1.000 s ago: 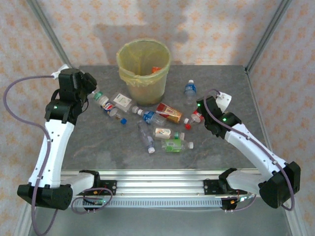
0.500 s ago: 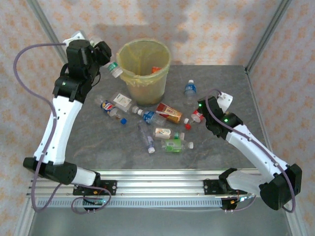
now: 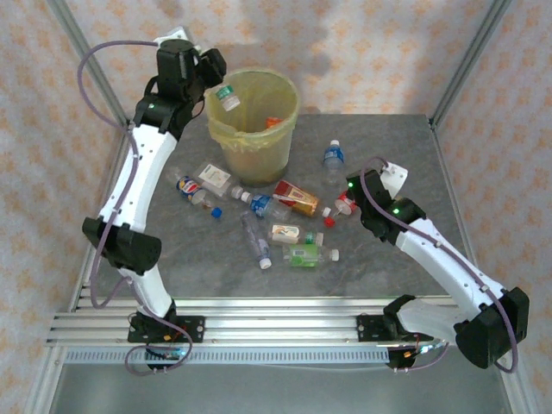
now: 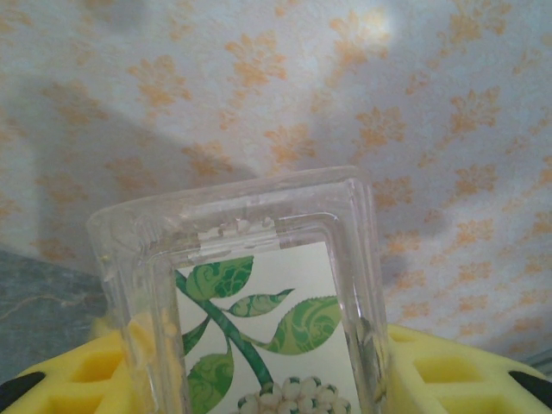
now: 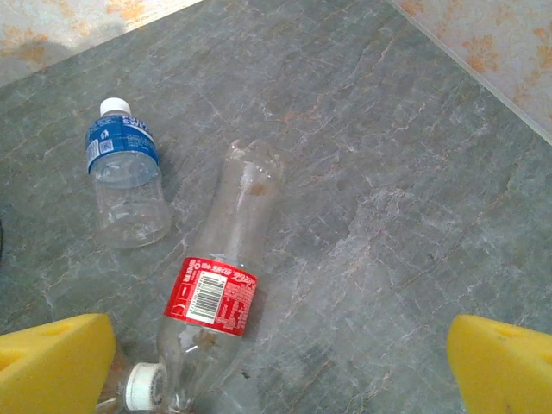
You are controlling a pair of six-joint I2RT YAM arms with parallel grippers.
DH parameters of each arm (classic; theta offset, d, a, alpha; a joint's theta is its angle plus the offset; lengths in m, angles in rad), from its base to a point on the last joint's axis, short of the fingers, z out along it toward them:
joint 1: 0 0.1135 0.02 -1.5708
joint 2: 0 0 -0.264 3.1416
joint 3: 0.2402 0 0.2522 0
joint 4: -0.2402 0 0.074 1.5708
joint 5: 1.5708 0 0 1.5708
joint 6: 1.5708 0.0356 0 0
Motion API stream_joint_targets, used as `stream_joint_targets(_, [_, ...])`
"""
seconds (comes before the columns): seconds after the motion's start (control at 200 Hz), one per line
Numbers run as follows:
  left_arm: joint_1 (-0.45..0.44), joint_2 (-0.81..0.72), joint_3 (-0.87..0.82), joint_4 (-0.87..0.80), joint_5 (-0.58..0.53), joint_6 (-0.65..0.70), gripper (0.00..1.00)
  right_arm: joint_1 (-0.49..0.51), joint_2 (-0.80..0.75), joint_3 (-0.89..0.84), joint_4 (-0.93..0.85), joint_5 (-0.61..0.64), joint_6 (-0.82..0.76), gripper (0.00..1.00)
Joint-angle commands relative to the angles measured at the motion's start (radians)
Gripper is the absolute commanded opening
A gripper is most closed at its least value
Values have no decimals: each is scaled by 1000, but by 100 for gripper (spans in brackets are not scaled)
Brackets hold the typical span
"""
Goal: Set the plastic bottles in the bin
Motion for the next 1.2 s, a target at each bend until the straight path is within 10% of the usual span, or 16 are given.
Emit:
stream_joint_targets(0.0, [-20, 44, 85, 8, 44, 68, 20, -3, -13, 20, -32, 10, 15, 99])
stream_joint_targets(0.866, [-59, 307, 188, -103, 44, 262, 21, -4, 4, 18, -31, 1, 19, 99])
stream_joint_targets(1.191, [-60, 361, 194, -134, 40, 279, 40, -3, 2, 13, -34, 3, 20, 99])
